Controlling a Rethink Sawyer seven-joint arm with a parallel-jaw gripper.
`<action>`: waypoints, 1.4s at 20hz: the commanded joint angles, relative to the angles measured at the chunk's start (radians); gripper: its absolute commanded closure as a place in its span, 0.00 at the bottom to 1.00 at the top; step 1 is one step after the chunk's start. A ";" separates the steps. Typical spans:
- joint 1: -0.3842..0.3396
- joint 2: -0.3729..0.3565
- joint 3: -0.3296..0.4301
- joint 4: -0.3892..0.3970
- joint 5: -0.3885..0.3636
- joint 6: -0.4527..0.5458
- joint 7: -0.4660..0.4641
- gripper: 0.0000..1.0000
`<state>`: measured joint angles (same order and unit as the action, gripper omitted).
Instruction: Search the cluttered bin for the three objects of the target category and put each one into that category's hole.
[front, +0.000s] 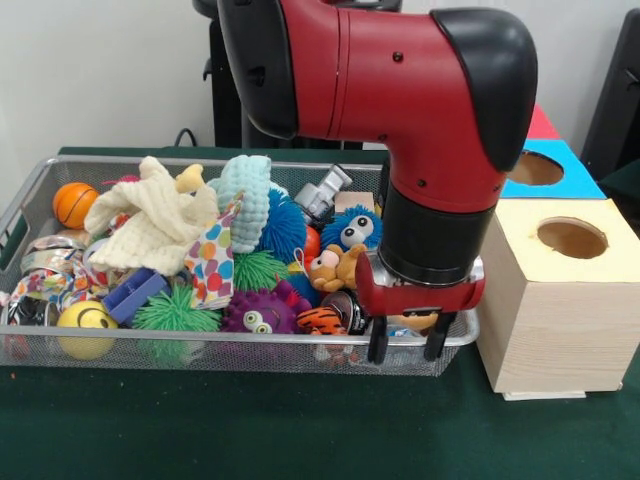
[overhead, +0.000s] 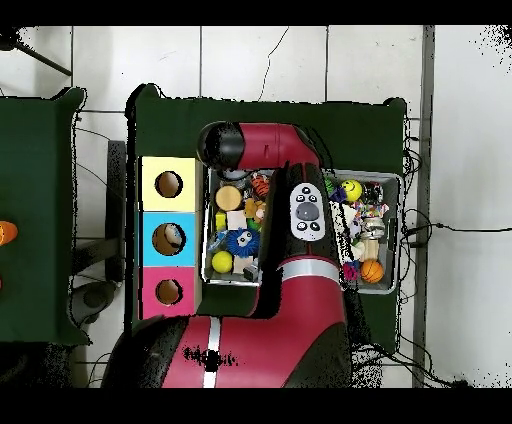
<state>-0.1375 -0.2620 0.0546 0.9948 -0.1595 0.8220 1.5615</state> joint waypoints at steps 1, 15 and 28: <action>-0.021 0.032 0.046 0.048 -0.014 0.003 0.042 0.00; 0.015 -0.208 -0.008 0.333 0.011 0.046 0.107 0.00; -0.004 -0.210 0.004 0.424 -0.014 -0.071 0.112 0.00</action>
<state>-0.1216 -0.4680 0.0412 1.2675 -0.1603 0.8054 1.5615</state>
